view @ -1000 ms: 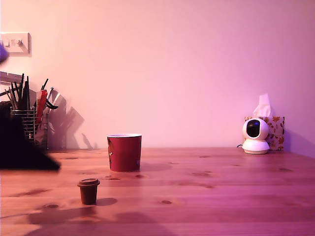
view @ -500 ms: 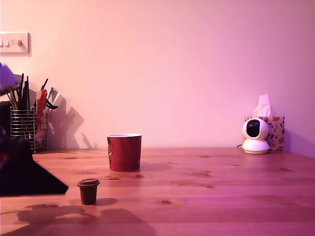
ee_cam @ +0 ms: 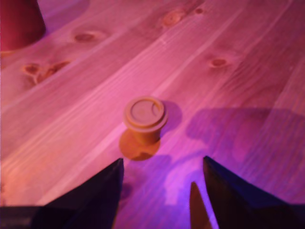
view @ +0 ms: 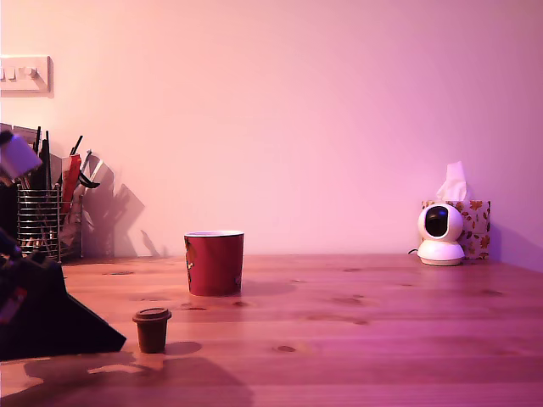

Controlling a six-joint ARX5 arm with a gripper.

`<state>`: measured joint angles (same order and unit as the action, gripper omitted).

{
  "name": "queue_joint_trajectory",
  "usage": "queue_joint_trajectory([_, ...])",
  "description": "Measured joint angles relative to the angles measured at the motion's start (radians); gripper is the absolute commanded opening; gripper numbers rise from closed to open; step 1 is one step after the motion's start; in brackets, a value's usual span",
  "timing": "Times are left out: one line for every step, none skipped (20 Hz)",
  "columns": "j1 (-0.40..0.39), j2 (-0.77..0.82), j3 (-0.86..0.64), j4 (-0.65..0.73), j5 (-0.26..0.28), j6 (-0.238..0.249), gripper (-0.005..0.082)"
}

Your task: Pick up the coffee capsules on the table and drop them inside the coffee cup

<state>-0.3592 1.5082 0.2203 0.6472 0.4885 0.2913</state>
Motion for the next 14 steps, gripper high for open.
queue_joint_trajectory([0.000,0.009,0.000,0.010,0.000,0.000,0.0483])
queue_joint_trajectory([0.000,0.020,0.003,0.012,0.000,0.000,0.0484])
queue_joint_trajectory([0.000,0.034,0.011,0.012,0.000,0.000,0.0484])
queue_joint_trajectory([0.000,0.055,0.024,0.011,0.000,0.000,0.0484])
queue_joint_trajectory([0.000,0.073,0.039,0.011,0.000,0.000,0.0484])
queue_joint_trajectory([0.000,0.087,0.053,0.012,0.000,0.000,0.0484])
queue_joint_trajectory([0.000,0.097,0.066,0.012,0.000,0.000,0.0484])
queue_joint_trajectory([0.000,0.106,0.079,0.012,0.000,0.000,0.0484])
queue_joint_trajectory([0.000,0.114,0.092,0.012,0.002,0.000,0.0484])
queue_joint_trajectory([0.000,0.124,0.105,0.012,0.002,0.000,0.0484])
queue_joint_trajectory([0.000,0.135,0.117,0.012,0.005,0.000,0.0484])
queue_joint_trajectory([0.000,0.146,0.129,0.012,0.010,0.000,0.0484])
queue_joint_trajectory([0.000,0.154,0.137,0.011,0.013,0.000,0.0484])
queue_joint_trajectory([-0.001,0.164,0.146,0.012,0.018,0.000,0.0484])
